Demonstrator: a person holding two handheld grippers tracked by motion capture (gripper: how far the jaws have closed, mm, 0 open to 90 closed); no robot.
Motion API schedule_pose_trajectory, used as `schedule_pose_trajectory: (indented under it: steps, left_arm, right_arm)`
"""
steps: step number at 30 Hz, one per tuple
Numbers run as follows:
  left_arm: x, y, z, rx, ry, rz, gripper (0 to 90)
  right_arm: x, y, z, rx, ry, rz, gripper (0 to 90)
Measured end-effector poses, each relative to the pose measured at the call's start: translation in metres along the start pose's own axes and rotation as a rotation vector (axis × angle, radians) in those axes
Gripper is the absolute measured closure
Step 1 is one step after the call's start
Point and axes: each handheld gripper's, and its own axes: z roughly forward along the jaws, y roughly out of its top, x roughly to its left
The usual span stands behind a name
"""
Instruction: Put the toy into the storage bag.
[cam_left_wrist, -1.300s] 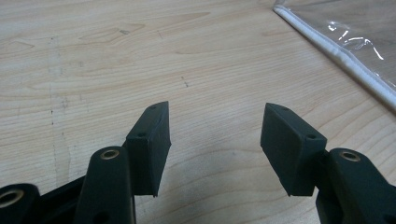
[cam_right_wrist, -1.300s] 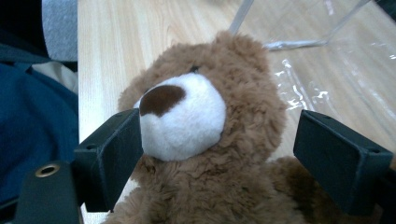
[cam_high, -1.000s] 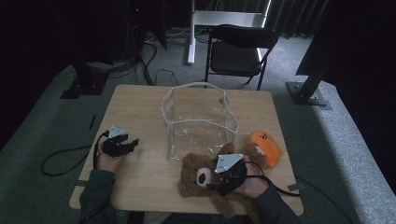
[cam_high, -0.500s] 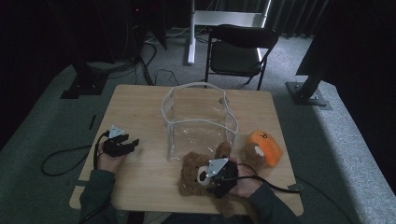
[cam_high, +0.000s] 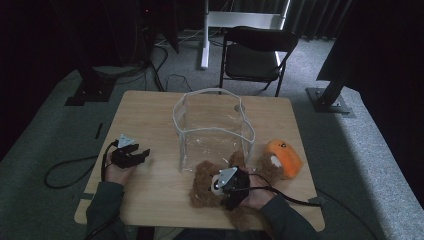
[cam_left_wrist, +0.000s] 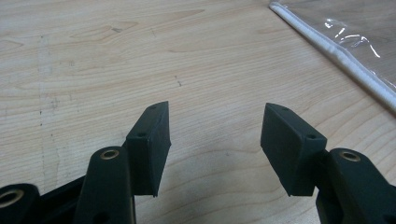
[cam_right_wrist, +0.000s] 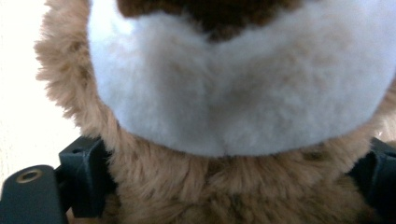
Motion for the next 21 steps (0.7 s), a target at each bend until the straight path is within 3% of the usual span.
schedule_pose_trajectory:
  steps: [4,9,15,21]
  left_arm:
    - [0.0,0.0,0.0,-0.001,-0.003,0.0,43.3]
    - [0.0,0.0,0.001,0.001,-0.002,0.0,43.3]
    - [0.001,0.0,0.001,-0.001,0.0,-0.003,43.3]
    - [0.002,-0.002,0.0,0.001,0.002,-0.008,43.3]
  right_arm:
    - [0.001,-0.001,-0.003,-0.021,-0.012,-0.013,17.8]
    - [0.003,-0.005,-0.011,-0.086,-0.014,-0.012,28.4]
    - [0.009,-0.002,-0.014,-0.132,-0.006,-0.038,32.6]
    - [0.011,-0.002,-0.019,-0.165,-0.001,-0.022,33.7]
